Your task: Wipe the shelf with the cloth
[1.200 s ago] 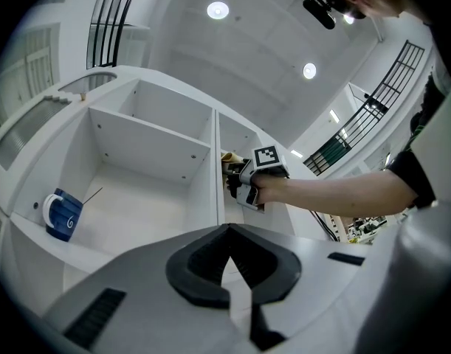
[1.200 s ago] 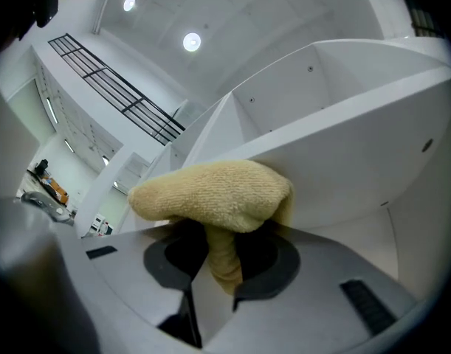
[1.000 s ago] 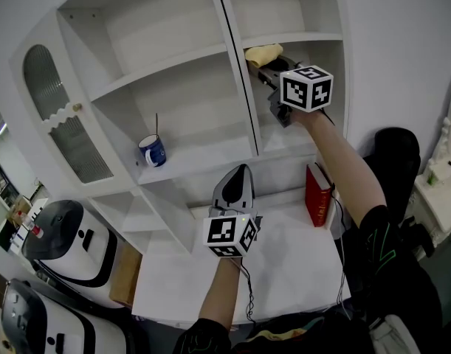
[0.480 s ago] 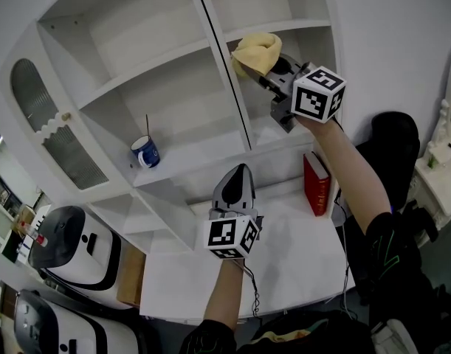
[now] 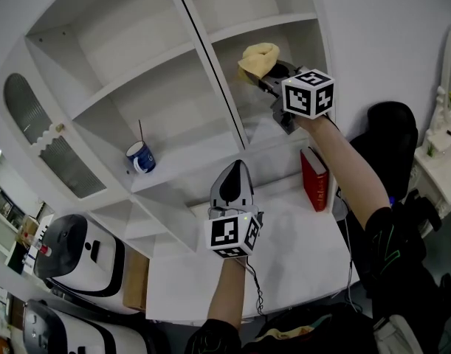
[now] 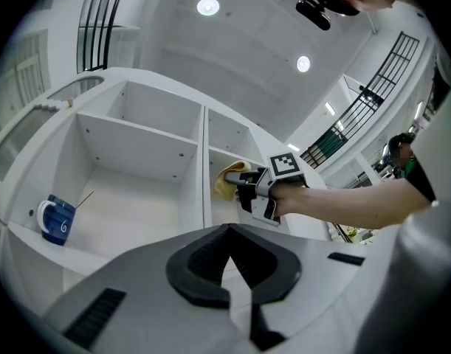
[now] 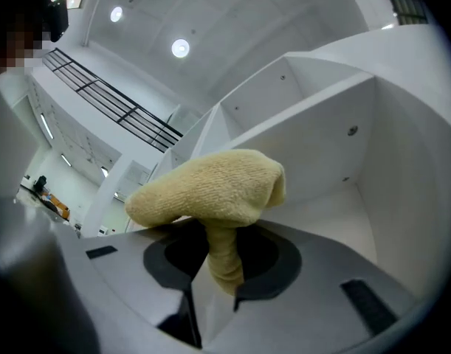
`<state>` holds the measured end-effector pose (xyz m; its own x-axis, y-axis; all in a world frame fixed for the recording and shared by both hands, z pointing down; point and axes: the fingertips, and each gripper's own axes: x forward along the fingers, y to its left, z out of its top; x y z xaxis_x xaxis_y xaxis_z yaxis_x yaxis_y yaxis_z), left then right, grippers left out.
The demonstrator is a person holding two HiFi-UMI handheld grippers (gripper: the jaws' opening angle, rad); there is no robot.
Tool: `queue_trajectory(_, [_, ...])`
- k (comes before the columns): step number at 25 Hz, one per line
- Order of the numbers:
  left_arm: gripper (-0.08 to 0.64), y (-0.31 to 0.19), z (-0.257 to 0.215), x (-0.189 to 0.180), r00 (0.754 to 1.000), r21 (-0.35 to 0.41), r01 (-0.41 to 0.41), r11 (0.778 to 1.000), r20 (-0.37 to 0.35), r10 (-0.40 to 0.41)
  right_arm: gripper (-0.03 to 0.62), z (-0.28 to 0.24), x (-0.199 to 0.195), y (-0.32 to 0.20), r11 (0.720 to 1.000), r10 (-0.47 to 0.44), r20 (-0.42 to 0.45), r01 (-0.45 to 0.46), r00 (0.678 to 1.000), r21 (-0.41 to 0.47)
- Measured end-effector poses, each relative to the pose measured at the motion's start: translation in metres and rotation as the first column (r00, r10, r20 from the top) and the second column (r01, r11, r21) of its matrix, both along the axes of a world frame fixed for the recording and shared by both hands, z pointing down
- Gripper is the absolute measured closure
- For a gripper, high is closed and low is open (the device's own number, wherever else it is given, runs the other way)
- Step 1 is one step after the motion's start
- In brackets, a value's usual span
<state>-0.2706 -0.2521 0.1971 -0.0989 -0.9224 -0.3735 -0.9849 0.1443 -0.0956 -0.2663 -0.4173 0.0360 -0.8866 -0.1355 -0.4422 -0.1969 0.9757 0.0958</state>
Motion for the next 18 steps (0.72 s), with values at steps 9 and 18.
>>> queue_trajectory(9, [0.563,-0.001,-0.007,-0.004,1.000,0.018,0.024,1.000,0.001,-0.024,0.488,0.034,-0.049,-0.026,0.997,0.036,-0.172,-0.048,0.984,-0.064])
queue_trajectory(18, [0.563,-0.007,-0.013,-0.012,0.998,0.023,0.053,0.998,0.029,-0.054,0.488,0.038,-0.084,-0.028,0.996,0.079,-0.273,-0.085,0.959,-0.013])
